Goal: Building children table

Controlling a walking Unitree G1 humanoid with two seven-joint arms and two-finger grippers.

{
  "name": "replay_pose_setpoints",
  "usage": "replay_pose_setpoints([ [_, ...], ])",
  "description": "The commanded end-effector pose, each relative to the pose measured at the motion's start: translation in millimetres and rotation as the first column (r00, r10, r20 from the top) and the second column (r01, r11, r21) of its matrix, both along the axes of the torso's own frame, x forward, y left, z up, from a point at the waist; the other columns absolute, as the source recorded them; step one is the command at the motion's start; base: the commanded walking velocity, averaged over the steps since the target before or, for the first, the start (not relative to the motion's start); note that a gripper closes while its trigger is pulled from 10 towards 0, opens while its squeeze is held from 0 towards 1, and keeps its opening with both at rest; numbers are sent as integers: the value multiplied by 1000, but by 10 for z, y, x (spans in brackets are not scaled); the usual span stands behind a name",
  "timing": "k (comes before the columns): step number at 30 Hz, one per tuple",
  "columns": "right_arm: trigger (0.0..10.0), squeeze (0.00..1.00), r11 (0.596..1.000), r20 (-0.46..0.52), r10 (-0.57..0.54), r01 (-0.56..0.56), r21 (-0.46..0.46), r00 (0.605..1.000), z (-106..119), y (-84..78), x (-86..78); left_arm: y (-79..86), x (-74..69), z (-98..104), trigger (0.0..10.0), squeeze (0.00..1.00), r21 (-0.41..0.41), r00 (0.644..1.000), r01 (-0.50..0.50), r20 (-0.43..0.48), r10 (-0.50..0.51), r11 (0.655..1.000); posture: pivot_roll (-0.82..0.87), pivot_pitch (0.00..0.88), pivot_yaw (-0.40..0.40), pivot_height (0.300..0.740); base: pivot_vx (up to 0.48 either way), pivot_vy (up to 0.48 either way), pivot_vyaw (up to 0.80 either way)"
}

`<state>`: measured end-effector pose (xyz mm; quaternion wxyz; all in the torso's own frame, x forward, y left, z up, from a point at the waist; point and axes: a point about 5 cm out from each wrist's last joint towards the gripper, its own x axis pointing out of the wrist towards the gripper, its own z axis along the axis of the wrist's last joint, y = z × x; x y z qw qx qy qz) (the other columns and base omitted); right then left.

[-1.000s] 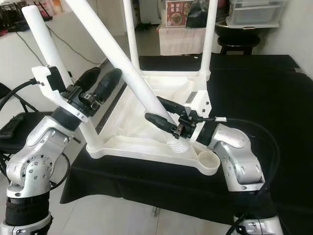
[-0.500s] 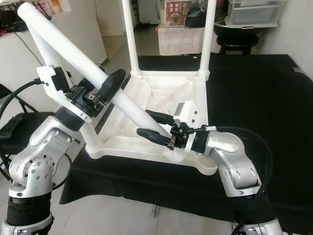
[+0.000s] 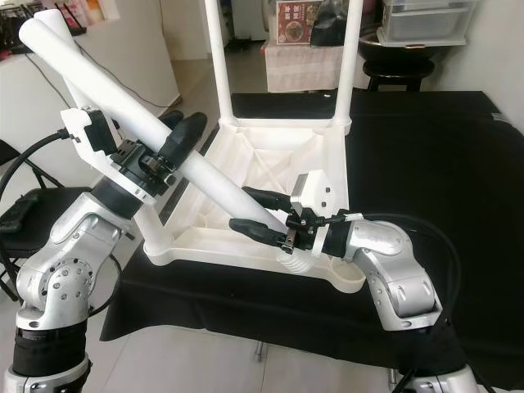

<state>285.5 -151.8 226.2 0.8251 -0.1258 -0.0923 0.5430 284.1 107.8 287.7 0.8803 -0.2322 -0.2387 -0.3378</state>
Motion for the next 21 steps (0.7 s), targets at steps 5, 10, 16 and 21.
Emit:
replay_pose_setpoints([
  [5,10000,0,1000,17,27,-27,7,999,22,41,-37,92,34,-26,0,0,6,998,-52,-19,53,999,-172,32,98,740,0,0,0],
  [10,10000,0,1000,25,6,-6,2,1000,14,44,-16,116,48,-13,0,0,19,999,-47,-11,47,999,-171,29,98,740,0,0,0],
  [16,10000,1000,1000,-31,1,-1,-4,1000,-12,29,8,142,74,26,0,0,130,998,48,27,-52,990,-168,24,103,740,0,0,0],
  [21,10000,1000,999,-37,12,-13,-29,999,-26,25,-2,130,115,59,0,0,208,992,108,41,-120,972,-155,19,111,740,0,0,0],
])
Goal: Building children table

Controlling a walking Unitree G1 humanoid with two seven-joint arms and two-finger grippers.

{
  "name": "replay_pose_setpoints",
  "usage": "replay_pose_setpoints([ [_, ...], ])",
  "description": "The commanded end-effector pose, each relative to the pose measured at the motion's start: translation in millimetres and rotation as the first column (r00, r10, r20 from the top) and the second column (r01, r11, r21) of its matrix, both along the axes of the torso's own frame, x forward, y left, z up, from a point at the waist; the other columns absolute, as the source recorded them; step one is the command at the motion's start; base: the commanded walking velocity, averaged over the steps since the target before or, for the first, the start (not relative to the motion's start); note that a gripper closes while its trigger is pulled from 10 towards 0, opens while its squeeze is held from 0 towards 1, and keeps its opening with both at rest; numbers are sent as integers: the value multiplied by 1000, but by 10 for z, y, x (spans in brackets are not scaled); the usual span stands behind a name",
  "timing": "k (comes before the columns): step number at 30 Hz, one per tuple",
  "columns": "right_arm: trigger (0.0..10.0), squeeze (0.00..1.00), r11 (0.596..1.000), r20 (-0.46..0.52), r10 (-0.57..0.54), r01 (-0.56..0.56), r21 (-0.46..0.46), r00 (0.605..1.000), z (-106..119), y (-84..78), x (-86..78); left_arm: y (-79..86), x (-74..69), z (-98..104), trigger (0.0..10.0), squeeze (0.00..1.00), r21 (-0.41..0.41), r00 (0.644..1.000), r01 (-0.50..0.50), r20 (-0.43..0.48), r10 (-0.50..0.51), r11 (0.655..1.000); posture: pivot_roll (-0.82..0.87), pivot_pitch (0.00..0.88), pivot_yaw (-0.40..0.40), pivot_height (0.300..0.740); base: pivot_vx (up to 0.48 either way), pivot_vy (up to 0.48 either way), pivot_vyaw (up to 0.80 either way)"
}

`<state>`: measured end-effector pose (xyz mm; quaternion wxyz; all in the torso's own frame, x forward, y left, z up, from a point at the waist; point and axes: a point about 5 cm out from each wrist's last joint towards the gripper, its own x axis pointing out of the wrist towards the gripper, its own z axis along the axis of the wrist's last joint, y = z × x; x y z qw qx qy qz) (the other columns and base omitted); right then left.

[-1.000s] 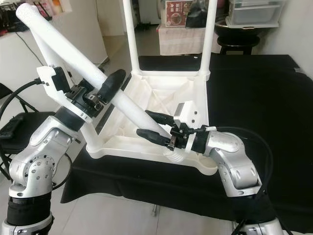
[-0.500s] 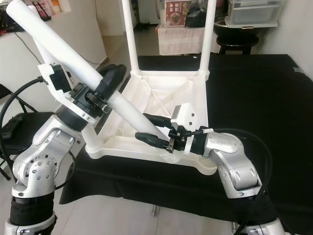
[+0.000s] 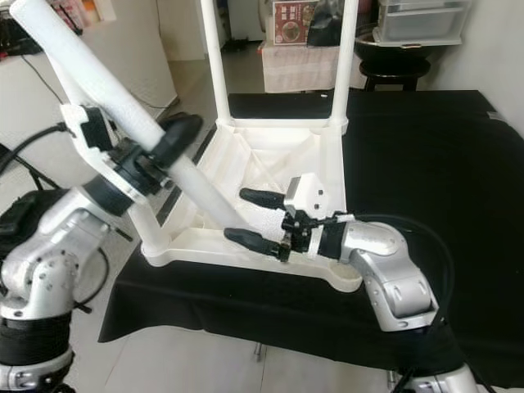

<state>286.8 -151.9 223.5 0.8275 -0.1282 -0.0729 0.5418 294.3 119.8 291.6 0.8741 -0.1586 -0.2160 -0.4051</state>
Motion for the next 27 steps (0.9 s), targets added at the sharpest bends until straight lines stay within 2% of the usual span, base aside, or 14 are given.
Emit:
replay_pose_setpoints([
  [1,10000,1000,1000,-7,23,-23,-5,1000,1,26,-14,9,12,21,0,0,32,1000,17,10,-17,999,-155,19,111,740,0,0,0],
  [2,10000,1000,997,-25,51,-53,-55,998,-47,48,-37,-2,42,66,0,0,78,997,66,25,-68,995,-157,18,114,740,0,0,0],
  [3,10000,1000,997,-25,51,-53,-55,998,-47,48,-37,-2,42,66,0,0,78,997,66,25,-68,995,-157,18,114,740,0,0,0],
  [6,10000,1000,989,-30,53,-56,-134,998,-148,116,-28,-33,64,148,0,0,132,990,126,53,-134,983,-159,18,117,740,0,0,0],
  [7,10000,447,986,-48,46,-53,-159,998,-200,152,-14,-52,71,192,0,0,153,984,153,66,-165,976,-159,18,117,740,0,0,0],
  [8,10000,447,986,-48,46,-53,-159,998,-200,152,-14,-52,71,192,0,0,153,984,153,66,-165,976,-159,18,117,740,0,0,0],
  [9,10000,0,981,-62,63,-74,-181,996,-245,203,-19,-75,81,243,0,0,174,976,185,79,-201,967,-159,20,113,740,0,0,0],
  [12,10000,0,969,-100,101,-121,-214,990,-324,318,-30,-124,96,323,0,0,205,958,245,97,-268,948,-160,23,115,740,0,0,0],
  [19,10000,0,972,-101,57,-78,-221,993,-338,507,103,-226,97,404,0,0,242,928,318,117,-352,917,-156,24,115,740,0,0,0],
  [23,10000,0,989,-143,-22,0,-147,990,-267,629,243,-271,95,422,0,0,260,912,348,127,-390,901,-150,22,115,740,0,0,0],
  [27,10000,0,998,-176,12,-22,-52,984,-176,742,240,-298,85,414,0,0,267,902,368,128,-412,890,-148,22,114,740,0,0,0],
])
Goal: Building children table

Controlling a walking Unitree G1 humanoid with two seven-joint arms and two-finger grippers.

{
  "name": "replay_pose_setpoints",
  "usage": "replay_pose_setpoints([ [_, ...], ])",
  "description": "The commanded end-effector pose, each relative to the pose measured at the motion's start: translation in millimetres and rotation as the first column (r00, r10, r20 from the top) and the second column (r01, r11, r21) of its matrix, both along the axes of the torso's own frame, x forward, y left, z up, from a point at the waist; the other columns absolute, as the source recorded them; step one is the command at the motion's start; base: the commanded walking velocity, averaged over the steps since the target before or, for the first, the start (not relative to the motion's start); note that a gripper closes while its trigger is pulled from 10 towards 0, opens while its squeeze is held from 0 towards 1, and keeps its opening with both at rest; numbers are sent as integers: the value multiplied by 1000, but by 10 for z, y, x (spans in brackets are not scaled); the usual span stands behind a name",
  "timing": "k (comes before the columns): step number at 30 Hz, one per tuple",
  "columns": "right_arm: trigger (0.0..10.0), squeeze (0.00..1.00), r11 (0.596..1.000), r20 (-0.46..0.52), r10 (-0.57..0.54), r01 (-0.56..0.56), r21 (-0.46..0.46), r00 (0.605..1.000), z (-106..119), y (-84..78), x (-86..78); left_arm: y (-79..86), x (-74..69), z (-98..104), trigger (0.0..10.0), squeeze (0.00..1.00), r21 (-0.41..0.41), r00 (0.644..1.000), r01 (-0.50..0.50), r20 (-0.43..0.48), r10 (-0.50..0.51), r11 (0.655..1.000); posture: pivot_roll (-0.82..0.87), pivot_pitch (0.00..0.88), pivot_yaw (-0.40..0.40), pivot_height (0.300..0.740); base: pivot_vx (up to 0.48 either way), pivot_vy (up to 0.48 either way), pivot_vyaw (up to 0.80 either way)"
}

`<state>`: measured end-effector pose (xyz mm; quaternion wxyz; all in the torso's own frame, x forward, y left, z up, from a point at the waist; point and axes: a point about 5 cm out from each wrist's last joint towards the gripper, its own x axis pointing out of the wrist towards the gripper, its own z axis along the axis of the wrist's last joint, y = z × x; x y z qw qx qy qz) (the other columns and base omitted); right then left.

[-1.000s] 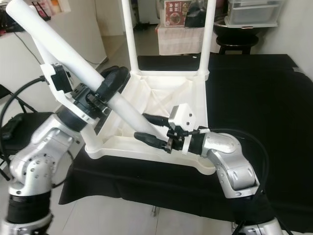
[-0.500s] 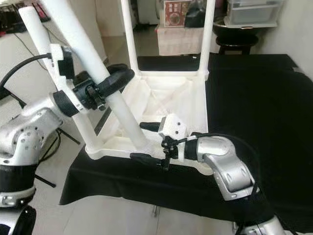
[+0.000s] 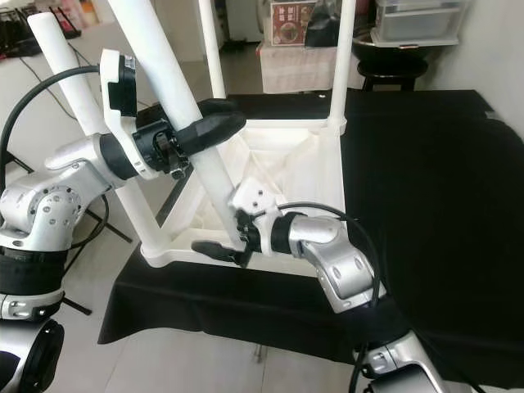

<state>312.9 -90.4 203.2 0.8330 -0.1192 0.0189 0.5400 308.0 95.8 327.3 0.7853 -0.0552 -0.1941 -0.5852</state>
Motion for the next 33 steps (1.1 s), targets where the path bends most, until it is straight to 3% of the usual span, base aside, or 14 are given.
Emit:
replay_pose_setpoints([
  [1,10000,0,996,-11,61,-60,60,998,64,165,-33,-71,-58,52,0,0,-9,997,68,32,-68,998,-148,22,114,740,0,0,0],
  [10,10000,0,993,27,94,-96,72,995,141,280,-29,-122,-62,44,0,0,-5,995,95,34,-95,995,-144,22,114,740,0,0,0],
  [11,8549,0,993,31,98,-100,59,995,139,287,-30,-127,-64,49,0,0,-8,995,96,35,-96,995,-143,21,113,740,0,0,0],
  [13,8549,0,993,33,101,-103,50,994,138,293,-31,-131,-65,53,0,0,-10,995,97,37,-97,995,-143,21,113,740,0,0,0],
  [14,667,0,994,47,104,-105,13,993,114,296,-30,-138,-67,59,0,0,-16,995,98,38,-97,995,-144,21,112,740,0,0,0],
  [15,0,0,995,54,103,-102,-12,993,93,299,-28,-145,-68,64,0,0,-21,994,98,39,-98,995,-144,21,112,740,0,0,0],
  [33,0,0,995,72,60,-53,-89,996,21,286,70,-250,-76,127,0,0,-40,991,113,72,-110,993,-156,10,92,740,0,0,0],
])
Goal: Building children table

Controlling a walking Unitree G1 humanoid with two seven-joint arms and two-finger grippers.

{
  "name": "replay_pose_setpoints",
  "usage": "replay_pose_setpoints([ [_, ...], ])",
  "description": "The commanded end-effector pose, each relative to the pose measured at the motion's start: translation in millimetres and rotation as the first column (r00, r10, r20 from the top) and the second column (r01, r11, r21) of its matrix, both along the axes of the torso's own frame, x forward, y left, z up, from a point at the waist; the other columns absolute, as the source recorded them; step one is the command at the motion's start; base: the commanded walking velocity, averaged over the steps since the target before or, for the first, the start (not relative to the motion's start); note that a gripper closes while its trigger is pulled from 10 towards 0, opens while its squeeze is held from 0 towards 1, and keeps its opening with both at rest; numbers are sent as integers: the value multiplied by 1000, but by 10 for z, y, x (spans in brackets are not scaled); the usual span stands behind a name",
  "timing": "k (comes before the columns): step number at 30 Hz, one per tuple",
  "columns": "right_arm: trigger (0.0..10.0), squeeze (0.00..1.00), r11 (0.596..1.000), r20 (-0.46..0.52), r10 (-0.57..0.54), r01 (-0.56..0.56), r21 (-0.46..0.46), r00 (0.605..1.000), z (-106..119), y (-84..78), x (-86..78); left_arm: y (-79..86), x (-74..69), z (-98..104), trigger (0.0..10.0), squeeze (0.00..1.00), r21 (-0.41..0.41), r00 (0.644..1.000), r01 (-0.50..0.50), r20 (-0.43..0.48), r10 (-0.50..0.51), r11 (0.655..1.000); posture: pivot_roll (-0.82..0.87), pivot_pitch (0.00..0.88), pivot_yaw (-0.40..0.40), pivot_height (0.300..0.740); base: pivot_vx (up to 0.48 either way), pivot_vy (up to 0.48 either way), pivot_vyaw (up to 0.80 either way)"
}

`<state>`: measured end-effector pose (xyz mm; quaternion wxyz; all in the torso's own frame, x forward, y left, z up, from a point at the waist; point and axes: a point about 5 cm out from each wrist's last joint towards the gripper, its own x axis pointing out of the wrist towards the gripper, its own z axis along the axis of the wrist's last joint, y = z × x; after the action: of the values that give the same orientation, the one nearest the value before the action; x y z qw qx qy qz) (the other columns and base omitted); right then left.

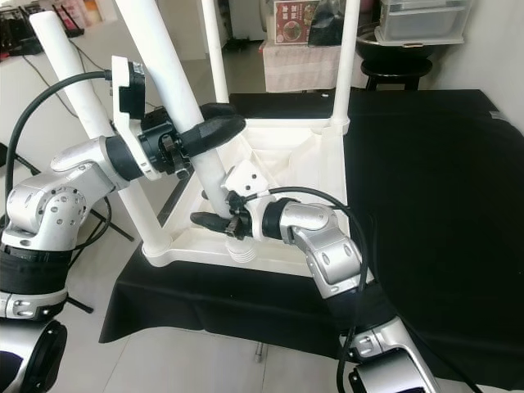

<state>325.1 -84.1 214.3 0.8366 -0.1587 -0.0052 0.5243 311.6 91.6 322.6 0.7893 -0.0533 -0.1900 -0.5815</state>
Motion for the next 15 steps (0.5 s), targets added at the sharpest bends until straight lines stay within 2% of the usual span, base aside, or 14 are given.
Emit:
replay_pose_setpoints([
  [1,0,0,996,-15,74,-75,-49,997,-83,220,-45,-210,-112,179,0,0,-50,989,124,82,-119,991,-160,8,91,740,0,0,0],
  [3,0,0,996,-12,70,-70,-47,997,-74,217,-37,-212,-113,187,0,0,-58,988,124,95,-118,991,-162,6,92,740,0,0,0],
  [4,0,0,997,-9,63,-64,-42,998,-65,212,-26,-213,-107,198,0,90,-67,988,114,110,-106,991,-165,3,94,740,0,0,0],
  [5,0,0,997,-9,63,-64,-42,998,-65,212,-26,-213,-107,198,0,90,-67,988,114,110,-106,991,-165,3,94,740,0,0,0],
  [6,0,0,998,-7,57,-58,-38,998,-57,209,-18,-210,-90,209,0,631,-78,989,91,121,-81,993,-165,3,94,740,0,0,0],
  [8,0,0,998,-7,57,-58,-38,998,-57,209,-18,-210,-90,209,0,631,-78,989,91,121,-81,993,-165,3,94,740,0,0,0],
  [9,0,0,998,-5,52,-53,-32,999,-52,206,-10,-201,-72,208,10000,1000,-88,991,81,112,-71,993,-169,0,98,740,0,0,0],
  [13,0,0,999,-1,28,-28,-17,1000,-34,175,19,-120,-35,213,10000,1000,-131,996,39,90,-27,991,-171,0,98,740,0,0,0],
  [15,0,0,1000,7,-20,20,7,1000,4,93,72,21,-21,220,10000,1000,-164,995,-25,86,40,986,-171,0,102,740,0,0,0],
])
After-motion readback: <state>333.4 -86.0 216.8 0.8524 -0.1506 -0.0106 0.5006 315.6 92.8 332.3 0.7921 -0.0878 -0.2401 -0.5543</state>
